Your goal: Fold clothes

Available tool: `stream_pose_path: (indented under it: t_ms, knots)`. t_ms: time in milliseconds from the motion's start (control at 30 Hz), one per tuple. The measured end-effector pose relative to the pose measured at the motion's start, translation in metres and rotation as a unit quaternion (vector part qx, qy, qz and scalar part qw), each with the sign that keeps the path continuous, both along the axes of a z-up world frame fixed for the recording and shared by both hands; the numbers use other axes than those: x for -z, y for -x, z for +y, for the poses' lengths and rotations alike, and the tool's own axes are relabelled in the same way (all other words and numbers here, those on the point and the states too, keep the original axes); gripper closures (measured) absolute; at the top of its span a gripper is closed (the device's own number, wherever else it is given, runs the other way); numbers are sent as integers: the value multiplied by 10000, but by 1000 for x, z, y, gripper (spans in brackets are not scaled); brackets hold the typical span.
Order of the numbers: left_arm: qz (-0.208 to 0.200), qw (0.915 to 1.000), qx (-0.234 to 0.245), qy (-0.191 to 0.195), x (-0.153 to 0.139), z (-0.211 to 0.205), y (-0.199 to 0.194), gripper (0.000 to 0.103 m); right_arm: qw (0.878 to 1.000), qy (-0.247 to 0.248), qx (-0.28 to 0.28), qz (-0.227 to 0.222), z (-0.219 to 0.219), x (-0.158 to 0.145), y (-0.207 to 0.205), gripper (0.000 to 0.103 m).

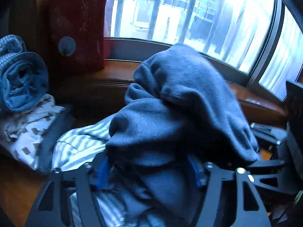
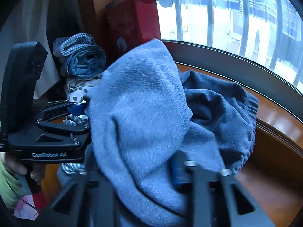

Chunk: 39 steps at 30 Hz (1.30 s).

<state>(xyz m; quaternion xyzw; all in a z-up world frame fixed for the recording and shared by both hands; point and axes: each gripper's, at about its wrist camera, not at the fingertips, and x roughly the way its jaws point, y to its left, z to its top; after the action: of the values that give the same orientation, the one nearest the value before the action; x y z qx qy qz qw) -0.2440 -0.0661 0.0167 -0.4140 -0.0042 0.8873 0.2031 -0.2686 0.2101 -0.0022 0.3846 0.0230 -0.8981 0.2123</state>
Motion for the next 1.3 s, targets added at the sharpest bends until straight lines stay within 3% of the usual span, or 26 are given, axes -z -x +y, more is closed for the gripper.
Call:
stream_pose_path:
  t_ms: [100, 367, 567, 733, 833, 967, 1067, 1167, 1267, 1300]
  knots:
    - [241, 9993, 199, 191, -11, 15, -10, 54, 9997, 178, 28, 172, 6, -9, -14, 94]
    - [660, 9937, 906, 37, -57, 63, -51, 56, 9933, 468, 352, 992, 40, -57, -84, 94]
    - [857, 9819, 1682, 116, -72, 123, -87, 56, 9862, 582, 1155, 1030, 95, -67, -131, 94]
    - [854, 9693, 2290, 280, -64, 172, -122, 57, 9791, 487, 1801, 813, 135, -56, -162, 94]
    - [570, 9650, 2541, 319, -47, 194, -131, 57, 9736, 455, 2186, 477, 157, -39, -171, 94]
    - [176, 9601, 2768, 359, -28, 214, -144, 57, 9628, 399, 2666, -197, 184, -8, -172, 91]
    - [-94, 9564, 2894, 379, -17, 223, -155, 48, 9521, 452, 2886, -907, 205, 17, -172, 83]
    - [-53, 9576, 2865, 307, -19, 210, -161, 43, 9520, 449, 2796, -1161, 214, 24, -177, 80]
    - [212, 9648, 2581, 470, -27, 189, -162, 35, 9618, 283, 2503, -1070, 216, 12, -187, 62]
    - [308, 9682, 2428, 514, -30, 178, -162, 34, 9646, 225, 2417, -1030, 217, 8, -191, 51]
